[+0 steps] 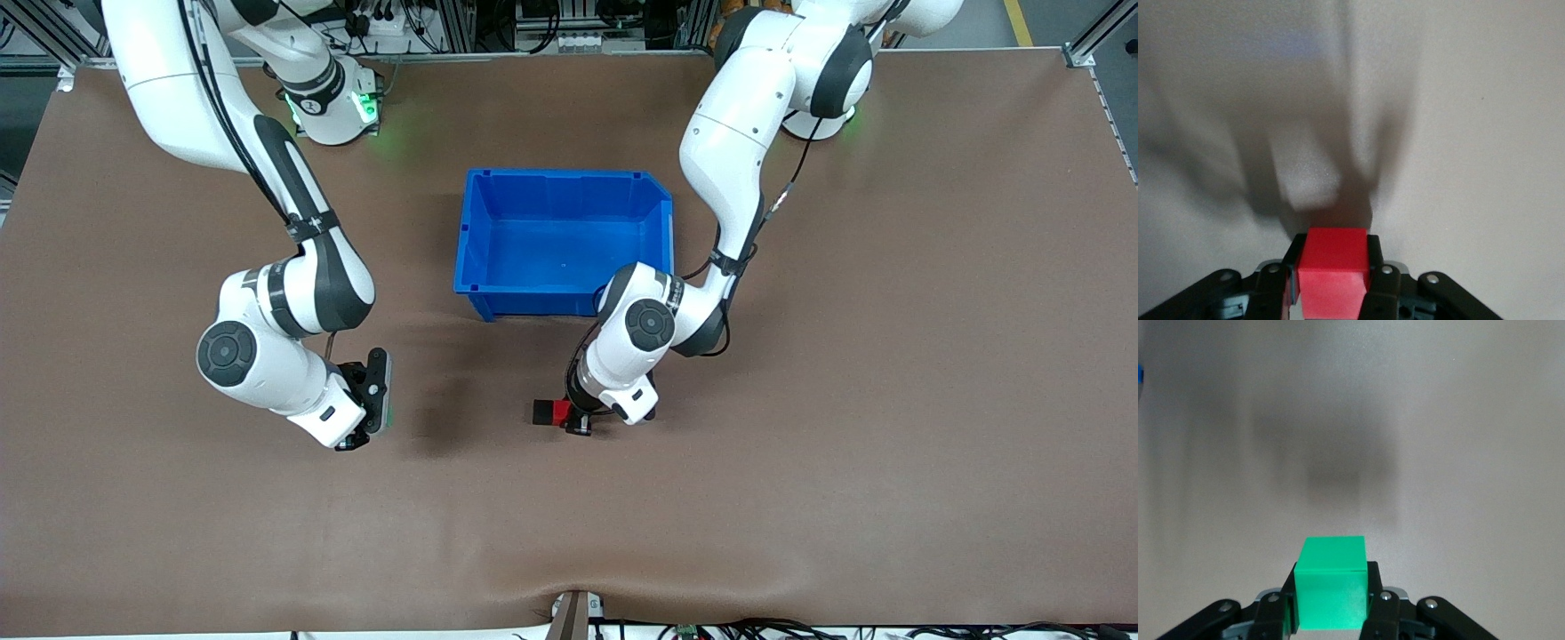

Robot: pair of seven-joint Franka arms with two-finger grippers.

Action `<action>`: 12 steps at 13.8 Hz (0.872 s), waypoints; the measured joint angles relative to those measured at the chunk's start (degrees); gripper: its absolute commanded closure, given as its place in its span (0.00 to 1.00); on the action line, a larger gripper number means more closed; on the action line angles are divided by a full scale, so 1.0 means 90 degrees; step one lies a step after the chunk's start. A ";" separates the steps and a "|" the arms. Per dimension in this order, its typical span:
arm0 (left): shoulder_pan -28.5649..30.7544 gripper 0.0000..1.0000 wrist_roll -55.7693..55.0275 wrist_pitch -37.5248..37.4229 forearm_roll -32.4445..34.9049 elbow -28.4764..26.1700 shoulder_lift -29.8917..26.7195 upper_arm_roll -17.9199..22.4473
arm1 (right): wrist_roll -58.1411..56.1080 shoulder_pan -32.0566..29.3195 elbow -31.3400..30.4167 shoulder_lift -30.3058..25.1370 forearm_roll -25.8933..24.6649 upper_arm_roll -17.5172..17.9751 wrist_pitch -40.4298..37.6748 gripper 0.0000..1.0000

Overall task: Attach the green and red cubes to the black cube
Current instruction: 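Lower the red cube against the black cube's side with the left gripper, then carry the green cube to the black cube while the left gripper releases and withdraws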

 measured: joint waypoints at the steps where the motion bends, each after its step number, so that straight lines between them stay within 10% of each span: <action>1: 0.0000 0.76 0.0000 0.0012 0.0000 0.0001 0.0002 -0.0002 | 0.0000 0.0001 0.0000 0.0000 0.0003 0.0000 0.0000 1.00; 6: -0.0001 0.04 0.0000 0.0083 0.0000 0.0017 0.0014 0.0000 | 0.0022 0.0133 0.0000 0.0014 0.0414 0.0009 0.0002 1.00; 12: 0.0041 0.00 0.0142 -0.0271 0.0000 0.0209 -0.0057 0.0088 | 0.1116 0.0715 0.0434 0.0447 0.0452 0.0012 0.0112 1.00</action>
